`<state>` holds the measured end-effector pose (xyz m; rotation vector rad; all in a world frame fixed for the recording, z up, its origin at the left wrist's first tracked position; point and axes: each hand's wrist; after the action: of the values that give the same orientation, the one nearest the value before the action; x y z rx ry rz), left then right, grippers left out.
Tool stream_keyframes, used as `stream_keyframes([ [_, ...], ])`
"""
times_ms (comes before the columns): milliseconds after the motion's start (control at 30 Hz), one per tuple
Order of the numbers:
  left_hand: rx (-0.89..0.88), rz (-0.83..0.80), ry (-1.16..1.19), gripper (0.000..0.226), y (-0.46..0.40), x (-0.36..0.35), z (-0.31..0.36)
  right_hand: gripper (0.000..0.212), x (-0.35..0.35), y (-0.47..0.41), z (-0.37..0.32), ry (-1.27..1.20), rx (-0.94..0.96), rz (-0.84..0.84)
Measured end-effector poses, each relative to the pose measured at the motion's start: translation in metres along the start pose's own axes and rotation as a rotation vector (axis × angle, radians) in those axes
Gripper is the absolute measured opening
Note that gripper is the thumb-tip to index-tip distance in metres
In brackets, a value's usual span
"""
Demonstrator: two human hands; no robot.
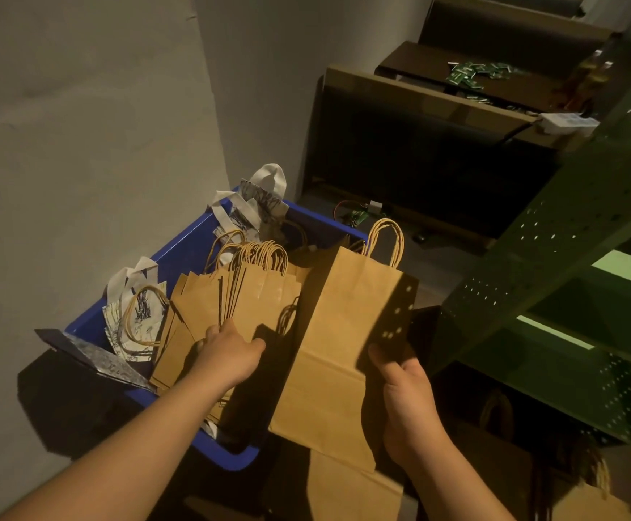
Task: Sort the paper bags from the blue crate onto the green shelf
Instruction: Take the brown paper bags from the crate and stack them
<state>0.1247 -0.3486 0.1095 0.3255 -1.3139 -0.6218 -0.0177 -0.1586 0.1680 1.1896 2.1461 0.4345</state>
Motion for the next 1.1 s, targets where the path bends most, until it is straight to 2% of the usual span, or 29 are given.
stream_keyframes([
  [133, -0.042, 0.028, -0.09, 0.082, 0.001, -0.007, -0.003, 0.033, -0.002, -0.002, 0.002, -0.012, -0.017, -0.018],
  [433, -0.04, 0.074, -0.081, 0.077, -0.007, -0.007, -0.003, 0.03, -0.002, 0.003, 0.004, -0.007, -0.02, -0.023],
  [800, -0.066, 0.067, -0.233, 0.063, -0.018, -0.017, -0.008, 0.025, 0.001, 0.001, 0.004, 0.028, -0.028, 0.017],
  [933, -0.1, 0.107, -0.312, 0.074, -0.015, -0.021, -0.005, 0.023, 0.004, 0.002, 0.004, 0.046, -0.027, 0.016],
  [1100, -0.087, 0.11, -0.273, 0.077, -0.016, -0.024, -0.005, 0.021, 0.006, 0.004, 0.007, 0.054, -0.023, 0.02],
])
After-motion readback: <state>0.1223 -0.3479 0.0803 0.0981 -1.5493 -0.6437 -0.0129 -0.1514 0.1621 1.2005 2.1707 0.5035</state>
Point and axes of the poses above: each hand's wrist, its own y-axis away from the middle knuckle, its own x-axis out of the back of the hand, z = x × y, and after that the axes turned 14 degrees about -y, right-handed
